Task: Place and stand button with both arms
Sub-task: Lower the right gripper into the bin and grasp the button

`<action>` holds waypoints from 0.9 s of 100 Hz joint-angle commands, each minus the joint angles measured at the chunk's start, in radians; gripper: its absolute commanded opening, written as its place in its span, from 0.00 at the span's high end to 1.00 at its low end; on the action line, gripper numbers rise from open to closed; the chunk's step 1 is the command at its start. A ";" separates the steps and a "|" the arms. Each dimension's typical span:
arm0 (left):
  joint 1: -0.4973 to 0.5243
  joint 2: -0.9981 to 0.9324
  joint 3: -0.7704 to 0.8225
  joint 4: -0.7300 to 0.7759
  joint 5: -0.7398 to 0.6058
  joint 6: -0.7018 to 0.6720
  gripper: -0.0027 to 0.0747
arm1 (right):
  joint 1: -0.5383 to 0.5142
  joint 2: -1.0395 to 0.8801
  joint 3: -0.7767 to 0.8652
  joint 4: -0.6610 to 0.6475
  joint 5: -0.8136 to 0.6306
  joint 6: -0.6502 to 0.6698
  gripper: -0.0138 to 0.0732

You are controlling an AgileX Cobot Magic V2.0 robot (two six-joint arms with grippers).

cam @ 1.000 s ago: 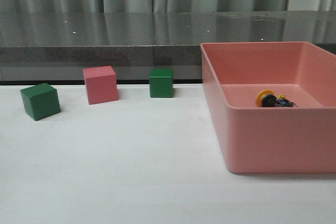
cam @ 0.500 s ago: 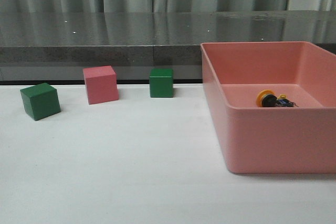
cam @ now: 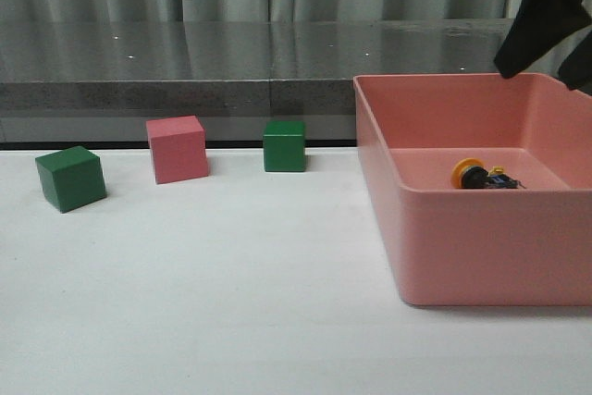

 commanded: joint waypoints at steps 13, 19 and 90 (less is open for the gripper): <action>-0.006 -0.030 0.031 0.000 -0.079 -0.011 0.99 | 0.069 0.063 -0.035 -0.054 -0.151 -0.028 0.19; -0.006 -0.030 0.031 0.000 -0.079 -0.011 0.99 | 0.087 0.094 -0.035 -0.083 -0.190 -0.027 0.19; -0.006 -0.030 0.031 0.000 -0.079 -0.011 0.99 | 0.106 0.273 -0.035 -0.189 -0.414 -0.022 0.19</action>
